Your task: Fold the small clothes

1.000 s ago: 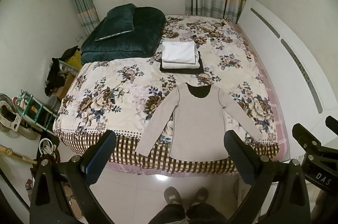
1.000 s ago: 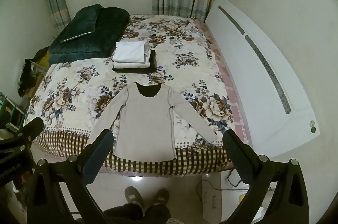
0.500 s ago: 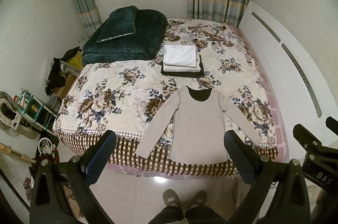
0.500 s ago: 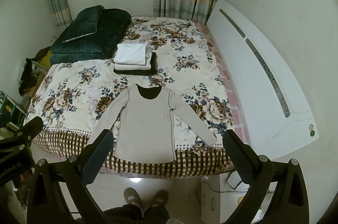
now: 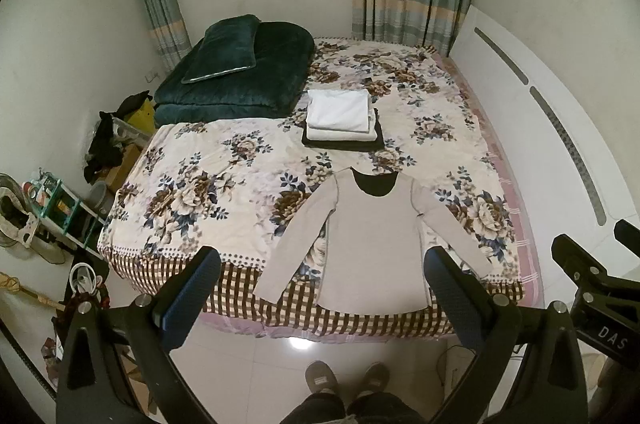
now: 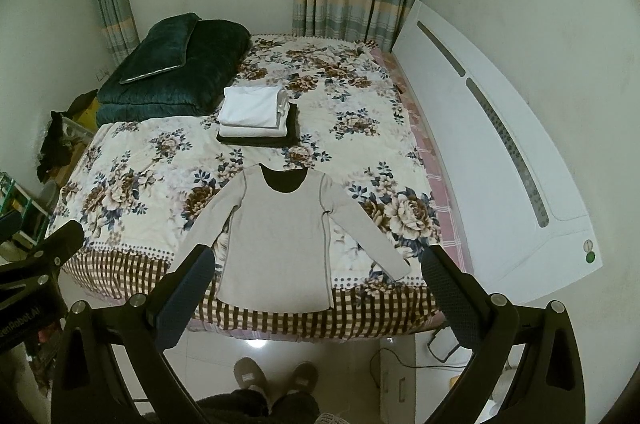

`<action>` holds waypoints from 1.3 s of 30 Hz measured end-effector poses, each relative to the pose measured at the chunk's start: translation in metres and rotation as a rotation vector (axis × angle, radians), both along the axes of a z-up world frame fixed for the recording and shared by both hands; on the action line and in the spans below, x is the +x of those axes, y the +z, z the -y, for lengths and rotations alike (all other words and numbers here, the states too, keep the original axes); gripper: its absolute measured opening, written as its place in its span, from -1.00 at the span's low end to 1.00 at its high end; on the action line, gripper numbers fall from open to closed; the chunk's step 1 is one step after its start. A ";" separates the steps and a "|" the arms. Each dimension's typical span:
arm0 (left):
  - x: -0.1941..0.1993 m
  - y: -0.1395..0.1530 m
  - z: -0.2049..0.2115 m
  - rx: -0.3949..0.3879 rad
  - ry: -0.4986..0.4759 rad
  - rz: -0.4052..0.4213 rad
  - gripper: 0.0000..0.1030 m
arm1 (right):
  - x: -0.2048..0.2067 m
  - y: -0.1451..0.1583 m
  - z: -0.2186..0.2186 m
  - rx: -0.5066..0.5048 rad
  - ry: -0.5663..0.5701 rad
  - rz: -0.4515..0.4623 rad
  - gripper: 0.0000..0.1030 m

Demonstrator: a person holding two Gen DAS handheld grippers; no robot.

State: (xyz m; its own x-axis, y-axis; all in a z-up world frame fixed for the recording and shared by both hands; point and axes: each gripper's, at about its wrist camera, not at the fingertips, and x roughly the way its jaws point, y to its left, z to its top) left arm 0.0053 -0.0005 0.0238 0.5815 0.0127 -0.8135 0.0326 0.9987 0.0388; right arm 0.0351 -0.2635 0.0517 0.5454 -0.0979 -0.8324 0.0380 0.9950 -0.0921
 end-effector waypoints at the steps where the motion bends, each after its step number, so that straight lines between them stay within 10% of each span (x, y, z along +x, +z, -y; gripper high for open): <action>1: 0.001 0.001 0.001 0.000 0.000 0.001 1.00 | 0.000 0.000 0.000 0.002 0.001 -0.001 1.00; 39: -0.002 0.009 -0.001 -0.011 0.006 0.021 1.00 | 0.006 0.020 -0.005 0.003 0.011 0.013 1.00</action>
